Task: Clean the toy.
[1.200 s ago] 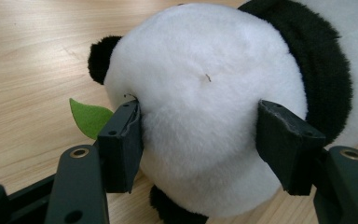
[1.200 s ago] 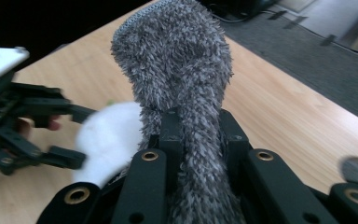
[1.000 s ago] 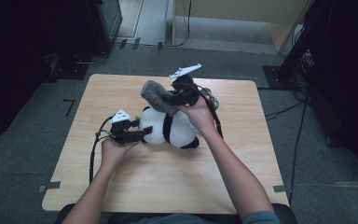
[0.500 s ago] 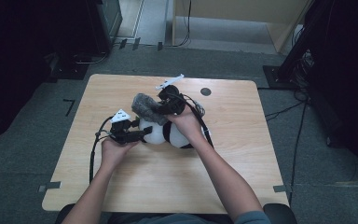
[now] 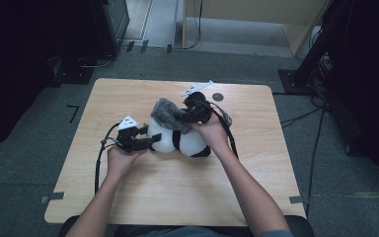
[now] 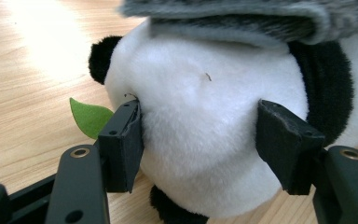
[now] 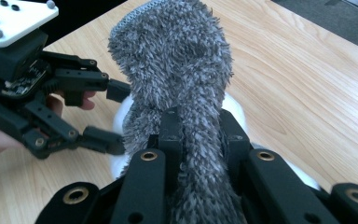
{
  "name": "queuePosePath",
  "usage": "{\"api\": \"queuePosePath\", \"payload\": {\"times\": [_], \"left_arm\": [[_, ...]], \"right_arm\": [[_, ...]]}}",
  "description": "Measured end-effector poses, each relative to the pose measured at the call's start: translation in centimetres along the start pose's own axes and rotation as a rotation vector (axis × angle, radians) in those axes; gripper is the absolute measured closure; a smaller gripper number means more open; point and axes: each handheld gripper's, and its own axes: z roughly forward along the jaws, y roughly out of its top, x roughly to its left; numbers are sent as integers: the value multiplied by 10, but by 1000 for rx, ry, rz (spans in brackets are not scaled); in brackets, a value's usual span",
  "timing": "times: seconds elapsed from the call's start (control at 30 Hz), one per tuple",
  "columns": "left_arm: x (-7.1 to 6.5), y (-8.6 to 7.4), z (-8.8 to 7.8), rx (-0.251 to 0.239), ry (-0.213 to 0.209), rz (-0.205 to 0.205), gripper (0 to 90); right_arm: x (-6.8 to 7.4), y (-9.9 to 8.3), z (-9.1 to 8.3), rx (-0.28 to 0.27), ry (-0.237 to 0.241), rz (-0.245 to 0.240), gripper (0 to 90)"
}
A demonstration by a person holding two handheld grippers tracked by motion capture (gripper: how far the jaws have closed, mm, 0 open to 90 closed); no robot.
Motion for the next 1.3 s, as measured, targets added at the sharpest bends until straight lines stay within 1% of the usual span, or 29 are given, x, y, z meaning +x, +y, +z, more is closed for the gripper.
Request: {"api": "queuePosePath", "payload": {"times": [0.3,0.47,0.53,0.73,0.8,0.83,0.93,1.03,1.17,1.23,1.3], "left_arm": [[0,0,0,1,-1,0,353],[0,0,0,0,0,0,353],[0,0,0,-1,1,2,353],[1,0,0,-1,-2,1,353],[1,0,0,-2,-3,1,353],[1,0,0,-1,-3,1,353],[1,0,0,1,-2,1,353],[1,0,0,1,-1,2,353],[0,0,0,3,2,0,353],[-1,0,-1,2,5,3,353],[-1,0,-1,3,5,4,353]], "right_arm": [[-12,-16,-33,-28,-12,28,765],[-22,-30,-54,-42,-29,44,764],[-27,-37,-61,-46,-37,59,763],[-40,-53,-76,-39,-72,86,764],[-43,-57,-79,-37,-72,102,765],[-44,-58,-79,-40,-68,101,766],[-42,-56,-80,-55,-53,98,770],[-36,-48,-82,-77,-37,85,771],[-23,-32,-82,-107,-31,43,771],[-18,-23,-79,-118,-14,39,771],[-12,-12,-72,-121,4,30,771]]}}
